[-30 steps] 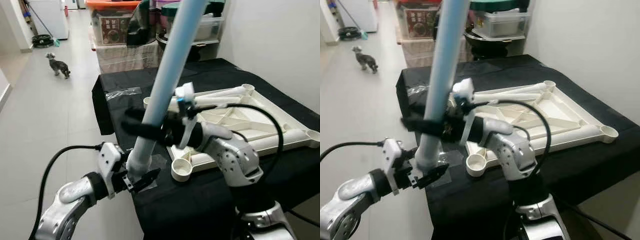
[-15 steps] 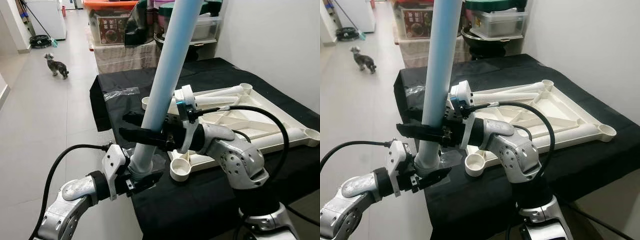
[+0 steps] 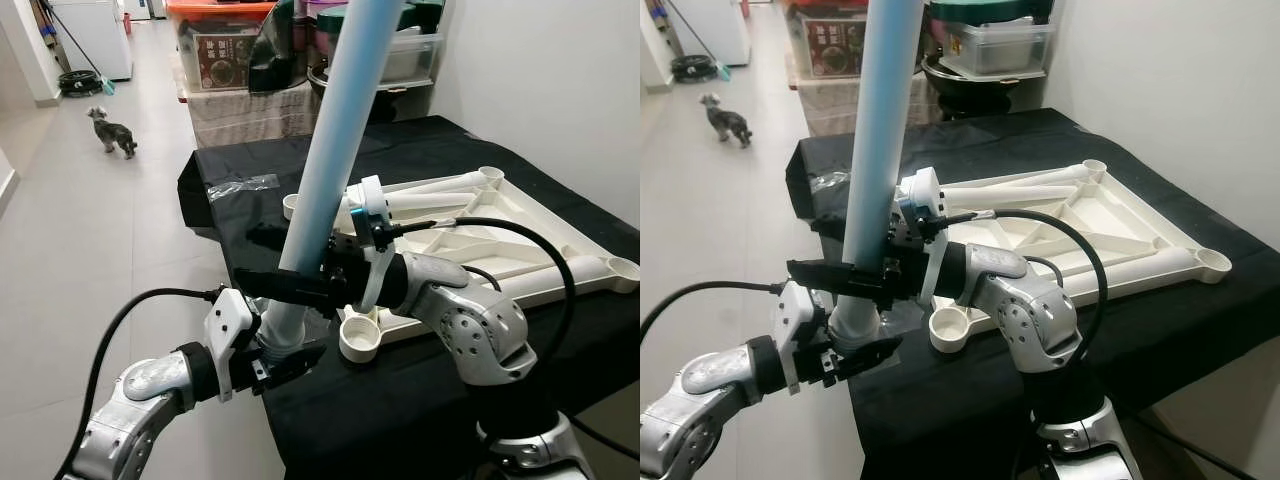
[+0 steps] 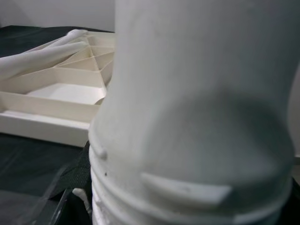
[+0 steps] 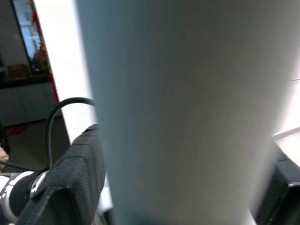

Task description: Building children table

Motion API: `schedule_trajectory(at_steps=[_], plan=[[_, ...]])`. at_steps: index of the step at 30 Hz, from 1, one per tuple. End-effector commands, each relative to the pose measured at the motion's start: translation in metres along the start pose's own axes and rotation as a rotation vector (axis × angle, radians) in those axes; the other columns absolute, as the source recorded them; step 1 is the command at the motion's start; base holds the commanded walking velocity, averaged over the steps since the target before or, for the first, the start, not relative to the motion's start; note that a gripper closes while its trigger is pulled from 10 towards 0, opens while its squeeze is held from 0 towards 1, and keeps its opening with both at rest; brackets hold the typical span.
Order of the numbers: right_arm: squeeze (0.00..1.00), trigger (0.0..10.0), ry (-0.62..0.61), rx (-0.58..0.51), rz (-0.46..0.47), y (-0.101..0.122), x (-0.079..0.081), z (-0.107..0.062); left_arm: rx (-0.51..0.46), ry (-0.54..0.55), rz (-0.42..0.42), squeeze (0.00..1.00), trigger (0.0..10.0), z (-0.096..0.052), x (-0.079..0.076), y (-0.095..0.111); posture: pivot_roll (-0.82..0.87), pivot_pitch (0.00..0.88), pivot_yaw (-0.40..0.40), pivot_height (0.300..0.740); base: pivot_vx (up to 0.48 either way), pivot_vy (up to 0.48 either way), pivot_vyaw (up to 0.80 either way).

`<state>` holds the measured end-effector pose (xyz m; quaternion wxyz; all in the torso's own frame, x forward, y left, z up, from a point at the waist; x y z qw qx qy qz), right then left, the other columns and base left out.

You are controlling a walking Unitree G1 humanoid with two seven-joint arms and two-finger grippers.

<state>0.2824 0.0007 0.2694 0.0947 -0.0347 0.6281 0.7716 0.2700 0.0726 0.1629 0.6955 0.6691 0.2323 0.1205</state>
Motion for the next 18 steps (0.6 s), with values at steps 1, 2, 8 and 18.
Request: schedule_trajectory(at_steps=[1, 2, 8, 18], plan=[[1.0, 10.0, 0.025, -0.045, -0.016, 0.01, -0.001, -0.002, 0.013, -0.071, -0.007, 0.0, 10.0, 0.001, -0.013, 0.002, 0.02, 0.0, -0.035, 0.74, 0.0, 0.0, 0.0], [0.66, 10.0, 0.047, -0.056, -0.022, 0.014, 0.0, -0.004, 0.015, -0.099, -0.015, 0.0, 10.0, 0.001, -0.018, 0.005, 0.02, 0.0, -0.034, 0.74, 0.0, 0.0, 0.0], [0.0, 10.0, 0.073, -0.086, -0.076, 0.026, -0.006, -0.011, 0.032, -0.181, -0.055, 0.0, 10.0, -0.002, -0.033, 0.006, 0.02, 0.0, -0.032, 0.74, 0.0, 0.0, 0.0], [0.0, 10.0, 0.283, -0.142, 0.009, 0.048, 0.007, -0.027, 0.138, -0.277, -0.096, 0.0, 10.0, -0.016, -0.052, -0.011, 0.03, 0.0, -0.039, 0.74, 0.0, 0.0, 0.0]])
Point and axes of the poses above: a point about 5 cm out from each wrist's last joint towards the gripper, its own z axis pointing out of the wrist towards the gripper, its own y axis along the axis of the wrist's last joint, x = y × z, the point moved 6 cm from there along z, pointing out of the wrist towards the gripper, and after that the axes turned 12 degrees about -z, right-handed, at the moved point
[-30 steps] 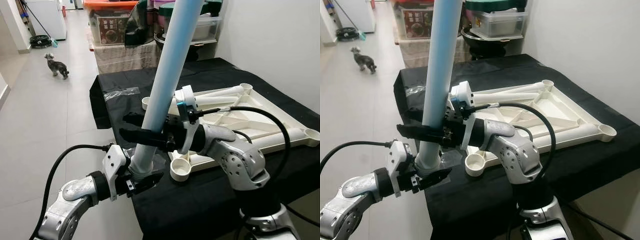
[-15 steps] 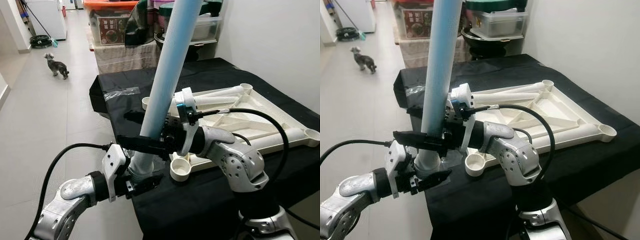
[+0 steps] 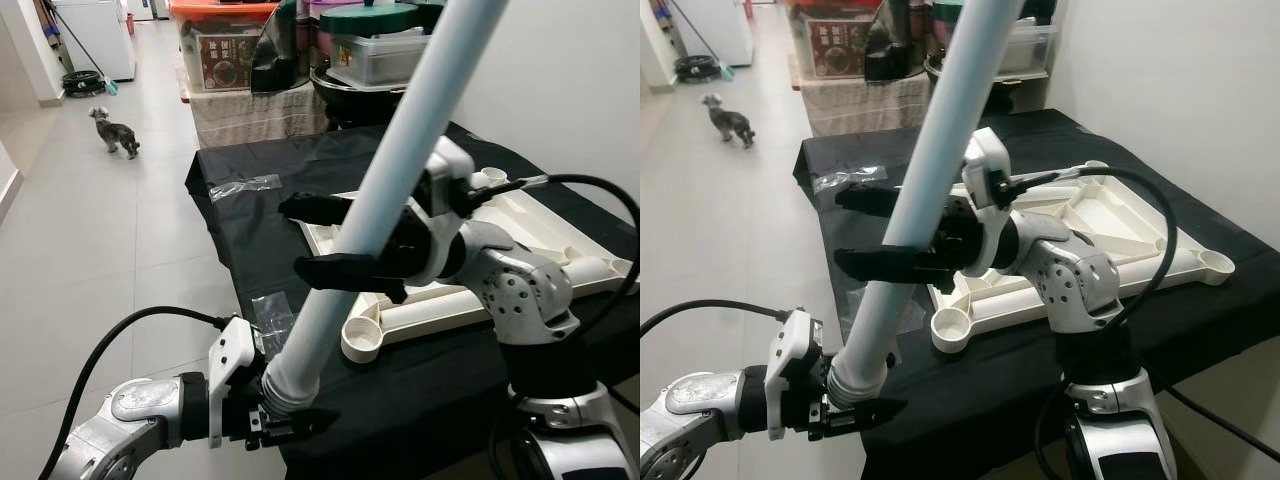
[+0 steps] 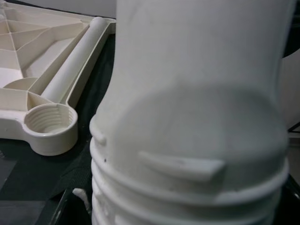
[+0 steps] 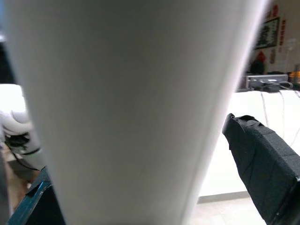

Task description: Building children table

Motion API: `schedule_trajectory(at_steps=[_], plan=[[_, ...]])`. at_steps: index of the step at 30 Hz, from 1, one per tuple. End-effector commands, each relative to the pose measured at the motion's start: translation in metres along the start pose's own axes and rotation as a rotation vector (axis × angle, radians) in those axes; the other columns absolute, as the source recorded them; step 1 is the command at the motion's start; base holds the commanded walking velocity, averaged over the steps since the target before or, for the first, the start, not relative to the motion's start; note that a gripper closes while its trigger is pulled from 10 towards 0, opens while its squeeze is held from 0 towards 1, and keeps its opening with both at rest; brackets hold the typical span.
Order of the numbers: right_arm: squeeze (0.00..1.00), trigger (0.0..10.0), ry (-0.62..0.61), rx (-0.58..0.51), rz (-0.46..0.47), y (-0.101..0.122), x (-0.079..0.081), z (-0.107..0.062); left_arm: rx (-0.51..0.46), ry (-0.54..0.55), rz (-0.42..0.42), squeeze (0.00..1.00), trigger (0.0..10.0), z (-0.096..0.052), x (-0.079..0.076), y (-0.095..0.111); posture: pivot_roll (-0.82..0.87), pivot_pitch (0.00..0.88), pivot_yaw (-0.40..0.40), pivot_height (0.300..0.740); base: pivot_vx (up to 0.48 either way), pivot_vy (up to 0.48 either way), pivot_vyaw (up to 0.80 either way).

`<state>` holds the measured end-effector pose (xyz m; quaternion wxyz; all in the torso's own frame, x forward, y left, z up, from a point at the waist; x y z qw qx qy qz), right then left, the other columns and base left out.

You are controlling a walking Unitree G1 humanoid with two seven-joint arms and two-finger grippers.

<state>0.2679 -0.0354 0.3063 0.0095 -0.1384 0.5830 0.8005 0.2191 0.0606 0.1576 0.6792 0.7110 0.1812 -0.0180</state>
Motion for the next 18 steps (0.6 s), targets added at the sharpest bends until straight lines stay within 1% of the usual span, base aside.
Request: schedule_trajectory(at_steps=[1, 2, 3, 4, 5, 7, 8, 9, 10, 11, 13, 14, 18], plan=[[0.0, 10.0, 0.043, -0.047, 0.059, 0.008, 0.004, 0.004, 0.022, -0.02, 0.005, 0.0, 10.0, -0.002, -0.004, 0.0, 0.03, 0.0, -0.04, 0.74, 0.0, 0.0, 0.0], [0.0, 10.0, 0.043, -0.047, 0.059, 0.008, 0.004, 0.004, 0.022, -0.02, 0.005, 0.0, 10.0, -0.002, -0.004, 0.0, 0.03, 0.0, -0.04, 0.74, 0.0, 0.0, 0.0], [0.0, 8.1, 0.099, -0.102, 0.146, 0.017, 0.01, 0.008, 0.048, -0.019, 0.018, 0.0, 10.0, -0.005, -0.003, -0.004, 0.03, 0.0, -0.04, 0.74, 0.0, 0.0, 0.0], [0.0, 8.1, 0.099, -0.102, 0.146, 0.017, 0.01, 0.008, 0.048, -0.019, 0.018, 0.0, 10.0, -0.005, -0.003, -0.004, 0.03, 0.0, -0.04, 0.74, 0.0, 0.0, 0.0], [0.0, 7.3, 0.119, -0.114, 0.165, 0.019, 0.013, 0.009, 0.053, -0.014, 0.021, 0.0, 10.0, -0.005, -0.002, -0.005, 0.03, 0.0, -0.042, 0.74, 0.0, 0.0, 0.0], [0.0, 7.3, 0.138, -0.12, 0.177, 0.021, 0.016, 0.009, 0.055, -0.011, 0.02, 0.0, 10.0, -0.006, -0.001, -0.006, 0.03, 0.0, -0.042, 0.74, 0.0, 0.0, 0.0], [0.0, 5.5, 0.156, -0.135, 0.188, 0.023, 0.019, 0.01, 0.059, -0.008, 0.022, 0.0, 10.0, -0.007, 0.001, -0.006, 0.02, 0.0, -0.041, 0.74, 0.0, 0.0, 0.0], [0.0, 3.1, 0.179, -0.148, 0.192, 0.025, 0.024, 0.012, 0.061, -0.007, 0.022, 0.0, 10.0, -0.007, 0.002, -0.006, 0.02, 0.0, -0.04, 0.74, 0.0, 0.0, 0.0], [0.0, 3.1, 0.179, -0.148, 0.192, 0.025, 0.024, 0.012, 0.061, -0.007, 0.022, 0.0, 10.0, -0.007, 0.002, -0.006, 0.02, 0.0, -0.04, 0.74, 0.0, 0.0, 0.0], [0.0, 1.4, 0.195, -0.157, 0.194, 0.026, 0.027, 0.013, 0.064, -0.008, 0.022, 0.0, 10.0, -0.007, 0.003, -0.007, 0.02, 0.0, -0.04, 0.74, 0.0, 0.0, 0.0], [0.0, 1.4, 0.203, -0.161, 0.195, 0.026, 0.029, 0.014, 0.065, -0.008, 0.022, 0.0, 10.0, -0.007, 0.004, -0.007, 0.02, 0.0, -0.04, 0.74, 0.0, 0.0, 0.0], [0.0, 0.0, 0.21, -0.157, 0.192, 0.025, 0.031, 0.015, 0.064, -0.011, 0.022, 0.0, 10.0, -0.006, 0.003, -0.006, 0.02, 0.0, -0.038, 0.74, 0.0, 0.0, 0.0], [0.0, 0.0, 0.206, -0.152, 0.202, 0.021, 0.033, 0.015, 0.061, -0.025, 0.024, 0.0, 10.0, -0.003, 0.002, -0.005, 0.01, 0.0, -0.037, 0.74, 0.0, 0.0, 0.0]])
Point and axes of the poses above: a point about 5 cm out from each wrist's last joint towards the gripper, its own z axis pointing out of the wrist towards the gripper, its own y axis along the axis of the wrist's last joint, x = y × z, the point moved 6 cm from there along z, pointing out of the wrist towards the gripper, and after that the axes turned 12 degrees about -z, right-handed, at the moved point
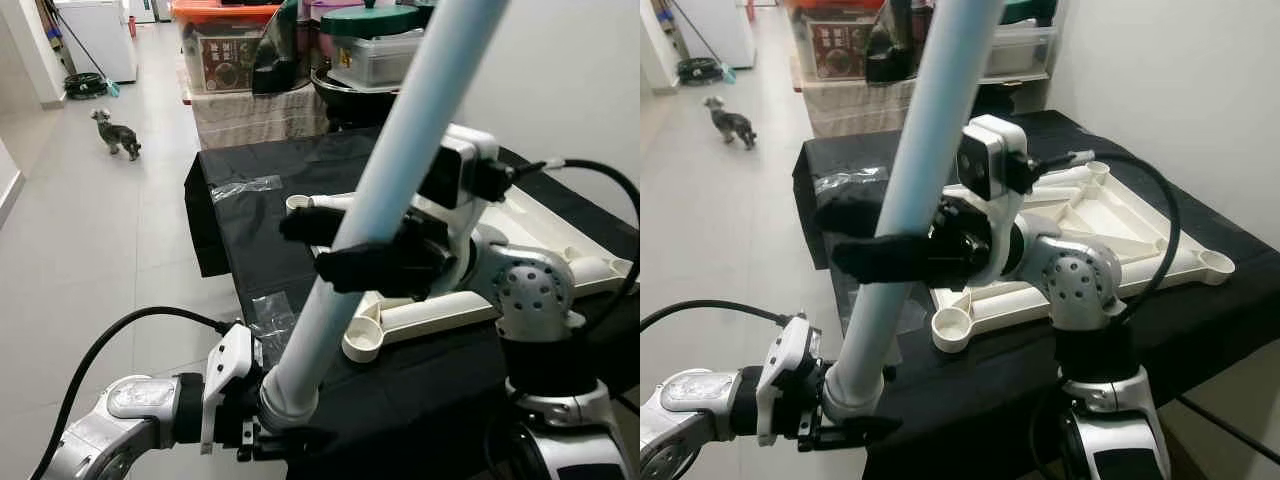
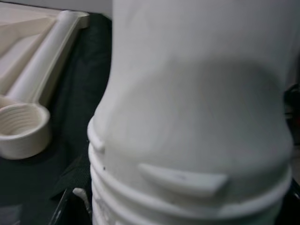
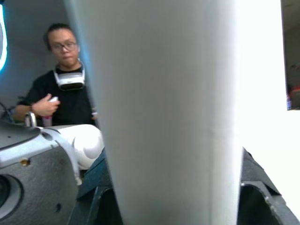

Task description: Building children table

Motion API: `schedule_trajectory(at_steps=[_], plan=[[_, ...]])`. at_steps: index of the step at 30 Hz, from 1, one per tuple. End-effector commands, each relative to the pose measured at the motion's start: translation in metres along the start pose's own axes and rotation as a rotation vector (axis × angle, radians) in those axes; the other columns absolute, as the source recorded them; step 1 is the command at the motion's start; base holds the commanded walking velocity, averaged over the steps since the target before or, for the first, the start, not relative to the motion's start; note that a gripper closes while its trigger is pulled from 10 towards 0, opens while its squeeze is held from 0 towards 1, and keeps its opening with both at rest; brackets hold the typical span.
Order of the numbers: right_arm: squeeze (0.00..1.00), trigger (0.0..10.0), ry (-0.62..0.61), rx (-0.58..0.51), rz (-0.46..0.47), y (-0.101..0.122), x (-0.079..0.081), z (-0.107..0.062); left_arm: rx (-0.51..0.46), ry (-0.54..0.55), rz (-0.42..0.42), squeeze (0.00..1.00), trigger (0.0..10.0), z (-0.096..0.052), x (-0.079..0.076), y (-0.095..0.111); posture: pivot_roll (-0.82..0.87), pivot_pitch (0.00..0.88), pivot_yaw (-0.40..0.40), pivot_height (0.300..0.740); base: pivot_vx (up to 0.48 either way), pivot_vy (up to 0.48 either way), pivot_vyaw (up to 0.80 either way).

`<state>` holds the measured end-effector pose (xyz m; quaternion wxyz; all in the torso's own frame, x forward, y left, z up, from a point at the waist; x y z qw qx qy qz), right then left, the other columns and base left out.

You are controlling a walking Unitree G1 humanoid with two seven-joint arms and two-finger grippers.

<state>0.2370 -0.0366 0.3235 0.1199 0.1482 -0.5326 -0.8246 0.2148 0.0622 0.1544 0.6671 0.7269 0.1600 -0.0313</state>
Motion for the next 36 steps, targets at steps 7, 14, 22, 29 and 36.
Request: schedule_trajectory(at_steps=[7, 14, 22, 29, 36], plan=[[0.0, 0.0, 0.021, -0.002, 0.026, -0.01, 0.004, 0.006, 0.014, -0.005, 0.004, 0.0, 10.0, 0.003, 0.001, -0.001, 0.01, 0.0, -0.037, 0.74, 0.0, 0.0, 0.0], [0.0, 0.0, 0.011, -0.011, 0.02, -0.009, 0.003, 0.007, 0.009, -0.001, 0.026, 1.0, 10.0, 0.002, 0.001, -0.003, 0.01, 0.0, -0.039, 0.74, 0.0, 0.0, 0.0], [0.0, 0.0, -0.094, 0.004, -0.031, -0.003, -0.013, -0.005, -0.082, 0.158, 0.029, 1.0, 10.0, -0.014, 0.028, 0.013, 0.01, 0.0, -0.04, 0.74, 0.0, 0.0, 0.0], [0.0, 0.0, -0.241, 0.008, -0.086, 0.018, -0.033, -0.033, -0.169, 0.204, 0.004, 1.0, 10.0, -0.029, 0.028, 0.025, 0.01, 0.0, -0.048, 0.74, 0.0, 0.0, 0.0], [0.0, 0.0, -0.596, 0.294, -0.263, 0.013, -0.081, -0.094, -0.207, 0.292, 0.019, 0.0, 10.0, -0.034, 0.03, 0.028, 0.02, 0.0, -0.056, 0.74, 0.0, 0.0, 0.0]])
Point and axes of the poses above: a point about 5 cm out from each wrist's last joint towards the gripper, its own z axis pointing out of the wrist towards the gripper, its own y axis along the axis of the wrist's last joint, x = y × z, the point moved 6 cm from there along z, pointing out of the wrist towards the gripper, and after that the axes turned 12 degrees about -z, right-handed, at the moved point
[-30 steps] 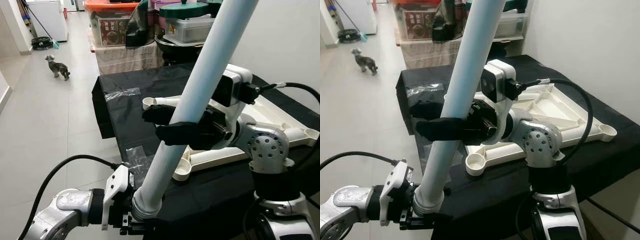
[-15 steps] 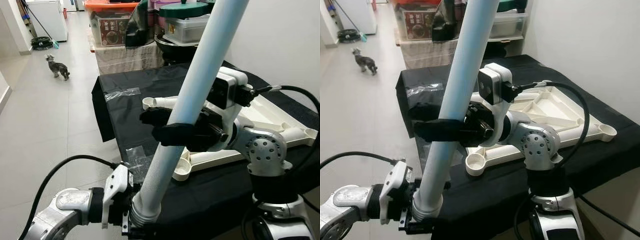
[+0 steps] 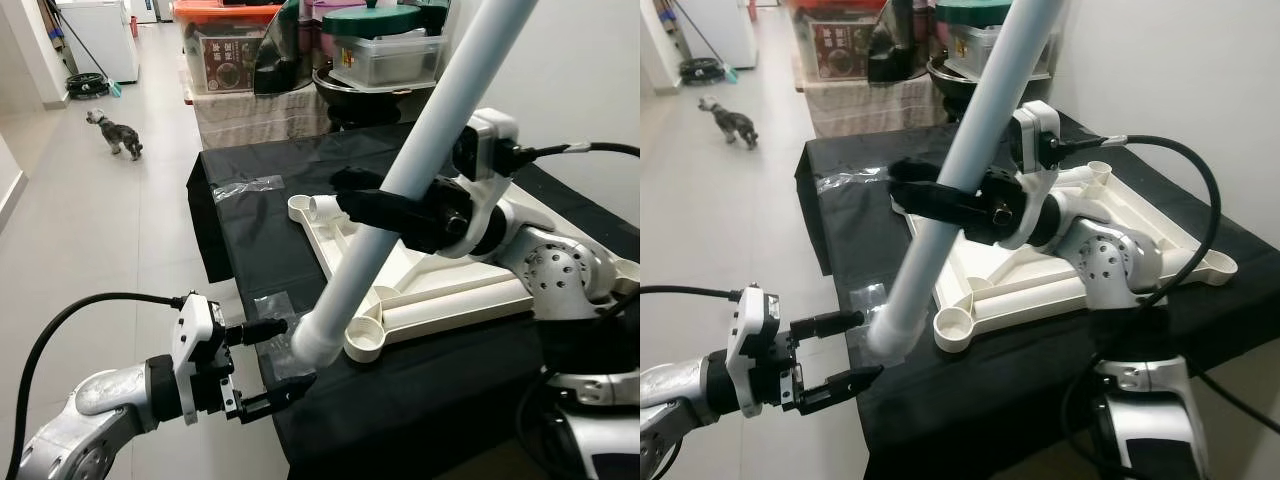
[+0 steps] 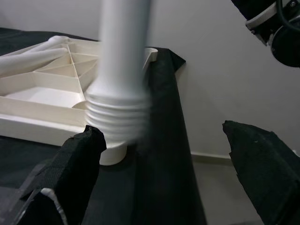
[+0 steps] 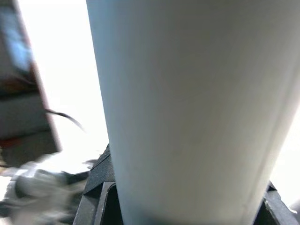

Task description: Building children table

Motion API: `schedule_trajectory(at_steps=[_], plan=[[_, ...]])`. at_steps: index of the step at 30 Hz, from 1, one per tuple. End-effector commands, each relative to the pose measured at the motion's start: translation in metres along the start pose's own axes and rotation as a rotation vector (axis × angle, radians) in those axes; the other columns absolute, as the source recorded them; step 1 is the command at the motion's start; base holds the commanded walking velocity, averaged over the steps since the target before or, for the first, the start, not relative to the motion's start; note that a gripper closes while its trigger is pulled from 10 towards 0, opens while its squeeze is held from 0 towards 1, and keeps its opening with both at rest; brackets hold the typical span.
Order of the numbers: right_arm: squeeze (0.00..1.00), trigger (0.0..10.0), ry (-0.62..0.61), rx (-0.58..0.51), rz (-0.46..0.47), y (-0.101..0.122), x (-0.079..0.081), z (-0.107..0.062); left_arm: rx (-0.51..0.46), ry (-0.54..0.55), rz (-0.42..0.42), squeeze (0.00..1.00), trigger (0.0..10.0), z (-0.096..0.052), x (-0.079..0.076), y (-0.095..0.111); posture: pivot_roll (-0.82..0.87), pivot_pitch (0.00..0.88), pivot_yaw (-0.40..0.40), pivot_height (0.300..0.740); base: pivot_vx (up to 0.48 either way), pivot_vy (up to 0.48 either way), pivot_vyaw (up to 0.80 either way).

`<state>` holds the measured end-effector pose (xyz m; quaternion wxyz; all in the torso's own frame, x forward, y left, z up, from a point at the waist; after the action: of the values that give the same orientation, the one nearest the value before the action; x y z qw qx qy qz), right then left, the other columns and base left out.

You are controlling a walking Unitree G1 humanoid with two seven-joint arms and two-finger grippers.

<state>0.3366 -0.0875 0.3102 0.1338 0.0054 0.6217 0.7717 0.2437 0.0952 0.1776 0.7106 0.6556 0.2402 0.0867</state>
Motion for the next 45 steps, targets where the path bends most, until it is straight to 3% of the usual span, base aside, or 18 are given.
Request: schedule_trajectory(at_steps=[1, 3, 5, 7, 13, 16, 19, 28, 36, 40, 45], plan=[[0.0, 0.0, -0.115, 0.079, -0.073, -0.008, -0.022, -0.008, -0.008, 0.053, -0.001, 0.0, 10.0, -0.006, 0.005, -0.001, 0.02, 0.0, -0.056, 0.74, 0.0, 0.0, 0.0], [0.0, 0.0, -0.115, 0.079, -0.073, -0.008, -0.022, -0.008, -0.008, 0.053, -0.001, 0.0, 10.0, -0.006, 0.005, -0.001, 0.02, 0.0, -0.056, 0.74, 0.0, 0.0, 0.0], [0.0, 0.0, -0.162, 0.159, -0.114, -0.025, -0.027, -0.017, -0.016, 0.163, -0.007, 0.0, 10.0, -0.013, 0.02, -0.009, 0.01, 0.0, -0.052, 0.74, 0.0, 0.0, 0.0], [0.0, 0.0, -0.167, 0.186, -0.126, -0.031, -0.027, -0.018, -0.02, 0.203, -0.01, 0.0, 10.0, -0.015, 0.026, -0.011, 0.01, 0.0, -0.052, 0.74, 0.0, 0.0, 0.0], [0.0, 0.0, -0.123, 0.219, -0.102, -0.047, -0.013, -0.022, -0.03, 0.278, -0.062, 0.0, 10.0, -0.023, 0.025, -0.022, 0.02, 0.0, -0.056, 0.74, 0.0, 0.0, 0.0], [0.0, 0.0, -0.146, 0.214, -0.109, -0.056, -0.016, -0.018, 0.064, 0.444, 0.01, 0.0, 10.0, -0.031, 0.042, -0.047, 0.02, 0.0, -0.056, 0.74, 0.0, 0.0, 0.0], [0.0, 0.0, -0.157, 0.218, -0.138, -0.064, -0.017, -0.011, 0.091, 0.561, 0.045, 0.0, 10.0, -0.036, 0.058, -0.056, 0.03, 0.0, -0.056, 0.74, 0.0, 0.0, 0.0], [0.0, 0.0, -0.173, 0.238, -0.178, -0.072, -0.018, -0.01, 0.069, 0.546, 0.022, 0.0, 10.0, -0.029, 0.053, -0.057, 0.03, 0.0, -0.056, 0.74, 0.0, 0.0, 0.0], [0.0, 0.0, -0.113, 0.27, -0.148, -0.069, -0.006, -0.025, 0.064, 0.572, 0.036, 0.0, 10.0, -0.029, 0.059, -0.059, 0.01, 0.0, -0.046, 0.74, 0.0, 0.0, 0.0], [0.0, 0.0, -0.07, 0.255, -0.134, -0.067, 0.006, -0.024, 0.063, 0.577, 0.037, 0.0, 10.0, -0.028, 0.06, -0.059, 0.01, 0.0, -0.045, 0.74, 0.0, 0.0, 0.0], [0.0, 0.0, -0.084, 0.261, -0.138, -0.073, 0.005, -0.022, 0.058, 0.582, 0.04, 0.0, 10.0, -0.026, 0.063, -0.058, 0.0, 0.0, -0.04, 0.74, 0.0, 0.0, 0.0]])
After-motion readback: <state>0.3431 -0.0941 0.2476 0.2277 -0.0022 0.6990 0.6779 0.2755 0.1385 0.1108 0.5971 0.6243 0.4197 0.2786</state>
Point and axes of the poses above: a point about 5 cm out from each wrist's last joint towards the gripper, its own z axis pointing out of the wrist towards the gripper, its own y axis along the axis of the wrist's last joint, x = y × z, the point moved 6 cm from there along z, pointing out of the wrist towards the gripper, and after that the axes turned 12 degrees about -z, right-handed, at the moved point
